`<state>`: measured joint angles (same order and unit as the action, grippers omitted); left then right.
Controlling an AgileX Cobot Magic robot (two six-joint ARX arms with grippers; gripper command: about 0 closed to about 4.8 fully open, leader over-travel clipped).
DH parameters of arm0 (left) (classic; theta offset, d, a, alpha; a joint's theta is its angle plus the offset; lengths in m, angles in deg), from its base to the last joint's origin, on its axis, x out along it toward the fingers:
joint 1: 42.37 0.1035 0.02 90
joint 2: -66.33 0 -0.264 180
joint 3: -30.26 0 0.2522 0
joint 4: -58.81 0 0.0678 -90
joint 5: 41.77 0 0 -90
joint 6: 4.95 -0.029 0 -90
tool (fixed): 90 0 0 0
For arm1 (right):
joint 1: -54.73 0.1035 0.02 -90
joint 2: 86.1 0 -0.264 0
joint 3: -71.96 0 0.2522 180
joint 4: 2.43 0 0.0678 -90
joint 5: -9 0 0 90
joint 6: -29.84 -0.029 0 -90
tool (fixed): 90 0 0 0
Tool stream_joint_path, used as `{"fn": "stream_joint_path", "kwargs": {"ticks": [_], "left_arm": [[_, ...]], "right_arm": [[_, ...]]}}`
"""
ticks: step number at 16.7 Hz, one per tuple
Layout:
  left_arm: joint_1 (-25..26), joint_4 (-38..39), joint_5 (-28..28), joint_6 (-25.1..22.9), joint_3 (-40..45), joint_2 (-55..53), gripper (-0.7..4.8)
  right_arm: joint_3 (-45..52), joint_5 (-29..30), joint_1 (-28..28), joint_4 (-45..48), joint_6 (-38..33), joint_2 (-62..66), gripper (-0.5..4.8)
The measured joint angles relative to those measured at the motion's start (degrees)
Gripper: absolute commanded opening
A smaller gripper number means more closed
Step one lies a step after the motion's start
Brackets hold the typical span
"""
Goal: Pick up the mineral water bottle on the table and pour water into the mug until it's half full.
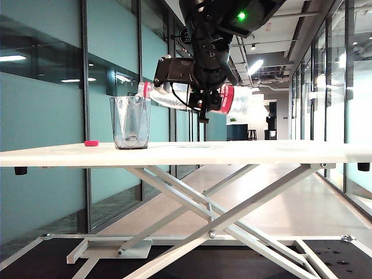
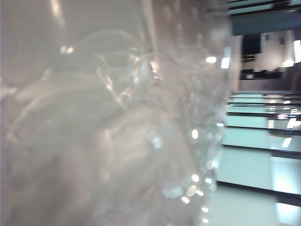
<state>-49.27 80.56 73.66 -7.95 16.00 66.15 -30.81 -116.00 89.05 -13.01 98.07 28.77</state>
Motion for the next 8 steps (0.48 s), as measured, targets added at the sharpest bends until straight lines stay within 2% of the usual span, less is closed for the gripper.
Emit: {"fn": "stream_joint_path", "kwargs": {"ticks": [8], "left_arm": [[0.0, 0.0, 0.0, -1.0, 0.0, 0.0, -0.05]], "right_arm": [[0.0, -1.4, 1.1, 3.4, 6.5, 0.1, 1.70]]}}
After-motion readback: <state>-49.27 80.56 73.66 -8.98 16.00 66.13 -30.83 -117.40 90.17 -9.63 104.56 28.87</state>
